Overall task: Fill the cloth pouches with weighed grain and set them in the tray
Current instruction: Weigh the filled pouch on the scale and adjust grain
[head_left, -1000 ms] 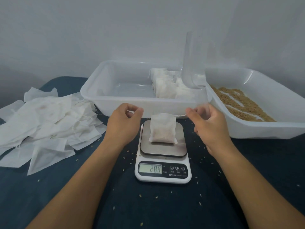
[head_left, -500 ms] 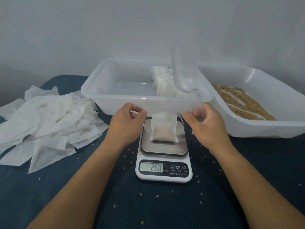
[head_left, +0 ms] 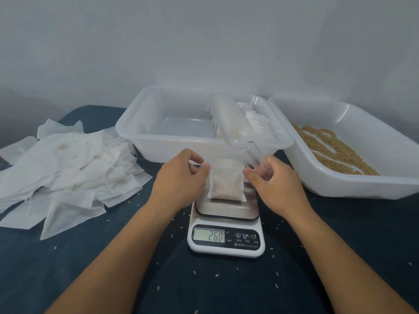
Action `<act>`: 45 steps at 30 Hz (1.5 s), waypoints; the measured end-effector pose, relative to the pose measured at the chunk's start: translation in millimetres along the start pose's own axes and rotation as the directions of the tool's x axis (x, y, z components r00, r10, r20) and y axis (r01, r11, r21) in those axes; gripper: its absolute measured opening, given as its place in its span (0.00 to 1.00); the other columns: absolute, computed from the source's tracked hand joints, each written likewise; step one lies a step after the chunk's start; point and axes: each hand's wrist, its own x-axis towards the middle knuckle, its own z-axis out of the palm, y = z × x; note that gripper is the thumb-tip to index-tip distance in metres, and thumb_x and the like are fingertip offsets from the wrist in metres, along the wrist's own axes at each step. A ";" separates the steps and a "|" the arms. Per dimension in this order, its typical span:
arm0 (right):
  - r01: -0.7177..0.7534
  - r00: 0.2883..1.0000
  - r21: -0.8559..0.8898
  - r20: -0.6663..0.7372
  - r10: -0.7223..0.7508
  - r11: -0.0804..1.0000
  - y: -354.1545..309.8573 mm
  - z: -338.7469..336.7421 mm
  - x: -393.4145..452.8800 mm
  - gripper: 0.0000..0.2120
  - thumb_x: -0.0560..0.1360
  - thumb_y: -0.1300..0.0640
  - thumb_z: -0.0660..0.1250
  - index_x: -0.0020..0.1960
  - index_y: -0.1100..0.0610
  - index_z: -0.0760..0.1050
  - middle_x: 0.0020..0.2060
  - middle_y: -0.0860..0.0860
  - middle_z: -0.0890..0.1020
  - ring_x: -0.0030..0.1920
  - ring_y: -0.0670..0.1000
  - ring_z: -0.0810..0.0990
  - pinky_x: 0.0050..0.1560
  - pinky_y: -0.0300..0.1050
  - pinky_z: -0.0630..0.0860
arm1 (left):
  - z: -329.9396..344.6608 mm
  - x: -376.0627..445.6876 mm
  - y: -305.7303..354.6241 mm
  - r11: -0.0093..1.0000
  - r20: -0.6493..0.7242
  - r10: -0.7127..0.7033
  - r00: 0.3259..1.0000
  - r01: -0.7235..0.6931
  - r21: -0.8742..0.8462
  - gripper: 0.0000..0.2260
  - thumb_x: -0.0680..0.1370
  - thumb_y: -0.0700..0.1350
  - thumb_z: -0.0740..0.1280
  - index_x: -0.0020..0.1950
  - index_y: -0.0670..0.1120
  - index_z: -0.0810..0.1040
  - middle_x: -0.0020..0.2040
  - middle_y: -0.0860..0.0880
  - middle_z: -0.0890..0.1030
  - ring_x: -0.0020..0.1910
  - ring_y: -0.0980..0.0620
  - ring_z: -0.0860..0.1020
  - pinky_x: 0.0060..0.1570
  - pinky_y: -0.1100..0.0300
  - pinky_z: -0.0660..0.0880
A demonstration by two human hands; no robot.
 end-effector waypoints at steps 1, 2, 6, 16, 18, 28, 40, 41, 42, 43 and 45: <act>-0.001 1.000 -0.007 0.003 0.001 1.000 0.0 0.5 0.0 0.22 0.75 0.43 0.73 0.40 0.60 0.70 0.35 0.55 0.78 0.32 0.48 0.71 0.34 0.42 0.70 | -0.2 0.0 0.0 1.000 0.001 -0.001 1.000 0.001 0.003 0.04 0.80 0.57 0.67 0.50 0.59 0.75 0.36 0.64 0.84 0.44 0.61 0.83 0.45 0.59 0.76; -0.002 1.000 -0.014 0.007 0.003 1.000 0.1 1.1 0.1 0.22 0.76 0.43 0.73 0.40 0.60 0.69 0.34 0.55 0.78 0.31 0.46 0.70 0.34 0.42 0.70 | -0.4 0.0 0.2 1.000 0.002 -0.001 1.000 0.001 0.011 0.04 0.80 0.57 0.67 0.50 0.59 0.75 0.36 0.64 0.84 0.44 0.61 0.83 0.43 0.59 0.75; 0.006 1.000 -0.023 0.008 -0.006 1.000 -0.5 3.3 0.5 0.22 0.76 0.44 0.74 0.37 0.56 0.66 0.30 0.49 0.74 0.30 0.44 0.68 0.32 0.38 0.68 | 0.0 -1.0 0.2 0.999 0.010 -0.001 1.000 0.000 0.052 0.05 0.80 0.58 0.66 0.52 0.60 0.74 0.36 0.65 0.83 0.42 0.63 0.80 0.38 0.61 0.71; 0.095 0.995 0.099 -0.027 -0.092 0.991 -8.3 10.4 -2.6 0.24 0.74 0.51 0.77 0.34 0.49 0.61 0.27 0.40 0.71 0.28 0.42 0.67 0.31 0.33 0.67 | 0.3 -3.8 3.0 1.000 0.052 0.014 0.999 -0.013 -0.023 0.07 0.80 0.59 0.67 0.55 0.60 0.74 0.39 0.64 0.84 0.40 0.66 0.80 0.41 0.62 0.72; 0.152 0.988 0.144 -0.050 -0.147 0.978 -10.7 8.6 -6.0 0.24 0.75 0.51 0.77 0.34 0.48 0.61 0.27 0.40 0.69 0.28 0.42 0.65 0.31 0.32 0.66 | -0.6 -4.5 4.3 0.996 0.064 0.032 0.997 -0.027 -0.084 0.10 0.79 0.60 0.68 0.57 0.61 0.74 0.43 0.63 0.84 0.44 0.67 0.80 0.44 0.66 0.71; 0.227 0.974 0.395 -0.074 -0.215 0.890 -28.9 -6.1 -19.4 0.21 0.74 0.42 0.73 0.40 0.59 0.71 0.32 0.56 0.75 0.34 0.59 0.74 0.36 0.57 0.75 | -2.6 -9.5 13.1 0.872 0.198 0.228 0.953 -0.110 -0.476 0.05 0.79 0.51 0.72 0.52 0.54 0.85 0.49 0.51 0.87 0.49 0.54 0.85 0.47 0.65 0.77; 0.133 0.990 0.339 -0.091 -0.109 0.931 -27.5 -15.9 -14.9 0.11 0.76 0.45 0.72 0.44 0.48 0.72 0.36 0.52 0.79 0.37 0.53 0.78 0.41 0.54 0.77 | -1.0 -14.6 23.7 0.797 -0.030 0.255 0.966 -0.228 -0.560 0.11 0.73 0.56 0.73 0.44 0.48 0.85 0.39 0.47 0.84 0.37 0.57 0.79 0.38 0.69 0.74; 0.132 0.989 0.334 -0.104 -0.103 0.933 -26.6 -17.1 -13.9 0.10 0.75 0.43 0.72 0.46 0.46 0.73 0.39 0.50 0.81 0.40 0.51 0.80 0.43 0.50 0.79 | -1.3 -14.4 24.1 0.800 -0.041 0.251 0.967 -0.232 -0.553 0.12 0.73 0.56 0.74 0.44 0.48 0.85 0.38 0.46 0.84 0.36 0.57 0.79 0.37 0.69 0.73; 0.131 0.988 0.327 -0.124 -0.095 0.936 -26.4 -18.6 -13.1 0.10 0.74 0.41 0.71 0.49 0.43 0.73 0.43 0.46 0.82 0.41 0.46 0.80 0.43 0.42 0.80 | -1.7 -14.2 24.0 0.803 -0.051 0.248 0.967 -0.234 -0.549 0.12 0.73 0.56 0.77 0.44 0.48 0.85 0.38 0.46 0.83 0.35 0.56 0.78 0.36 0.69 0.72; 0.131 0.985 0.312 -0.146 -0.089 0.941 -26.7 -20.8 -12.1 0.11 0.72 0.39 0.70 0.51 0.38 0.72 0.46 0.41 0.82 0.44 0.42 0.80 0.43 0.34 0.78 | -1.9 -13.7 23.2 0.802 -0.060 0.245 0.968 -0.237 -0.548 0.13 0.73 0.57 0.78 0.44 0.48 0.84 0.38 0.46 0.83 0.35 0.55 0.77 0.36 0.68 0.72; 0.136 0.979 0.282 -0.182 -0.087 0.950 -27.0 -27.0 -9.8 0.14 0.72 0.35 0.69 0.55 0.33 0.70 0.49 0.32 0.79 0.48 0.36 0.79 0.44 0.27 0.73 | -2.5 -12.4 21.4 0.797 -0.073 0.245 0.967 -0.244 -0.552 0.15 0.71 0.59 0.73 0.44 0.48 0.84 0.37 0.47 0.82 0.34 0.54 0.75 0.36 0.65 0.71</act>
